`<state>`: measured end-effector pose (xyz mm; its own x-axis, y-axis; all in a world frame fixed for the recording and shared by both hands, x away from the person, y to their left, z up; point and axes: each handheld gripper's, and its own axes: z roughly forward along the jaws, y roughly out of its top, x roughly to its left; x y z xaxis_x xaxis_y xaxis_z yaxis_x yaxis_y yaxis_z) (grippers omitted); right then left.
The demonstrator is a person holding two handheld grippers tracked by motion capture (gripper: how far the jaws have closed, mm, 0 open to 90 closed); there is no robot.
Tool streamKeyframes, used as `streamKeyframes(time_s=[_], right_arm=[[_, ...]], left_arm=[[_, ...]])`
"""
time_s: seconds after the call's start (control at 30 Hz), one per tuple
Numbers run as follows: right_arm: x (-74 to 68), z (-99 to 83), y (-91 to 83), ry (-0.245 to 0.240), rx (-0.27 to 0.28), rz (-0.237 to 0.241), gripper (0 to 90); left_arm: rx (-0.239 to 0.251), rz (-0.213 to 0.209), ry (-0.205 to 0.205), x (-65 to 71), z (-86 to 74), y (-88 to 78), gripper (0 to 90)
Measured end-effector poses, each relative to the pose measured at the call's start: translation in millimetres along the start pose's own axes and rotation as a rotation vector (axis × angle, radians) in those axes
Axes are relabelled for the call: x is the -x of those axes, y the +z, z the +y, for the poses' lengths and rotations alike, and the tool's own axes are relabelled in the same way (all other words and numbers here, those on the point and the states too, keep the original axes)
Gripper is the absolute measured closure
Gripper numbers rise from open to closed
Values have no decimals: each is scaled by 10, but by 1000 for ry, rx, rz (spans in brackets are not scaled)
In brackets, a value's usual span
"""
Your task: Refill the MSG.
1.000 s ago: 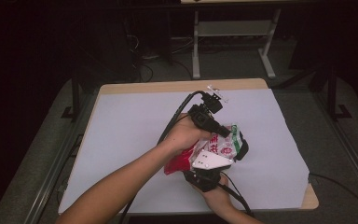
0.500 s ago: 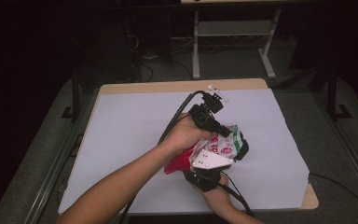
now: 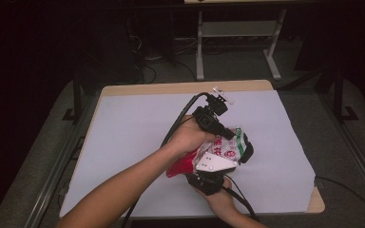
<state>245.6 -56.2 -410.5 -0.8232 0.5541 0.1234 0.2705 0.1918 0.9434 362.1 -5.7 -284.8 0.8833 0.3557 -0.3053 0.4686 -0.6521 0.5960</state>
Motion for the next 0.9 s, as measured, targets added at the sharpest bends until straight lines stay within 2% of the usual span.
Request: streamKeyframes(time_s=[0.3,0.4,0.5,0.9], right_arm=[[-15,18,-2,-12,6,-3,900],[-39,16,6,-25,5,0,900],[-37,18,4,-27,5,2,900],[-47,26,13,-27,9,6,900]], left_arm=[[18,-2,7,-4,9,-40,900],[23,-16,-7,7,17,-31,900],[23,-10,1,11,21,-38,900],[27,22,-22,-16,21,-41,900]])
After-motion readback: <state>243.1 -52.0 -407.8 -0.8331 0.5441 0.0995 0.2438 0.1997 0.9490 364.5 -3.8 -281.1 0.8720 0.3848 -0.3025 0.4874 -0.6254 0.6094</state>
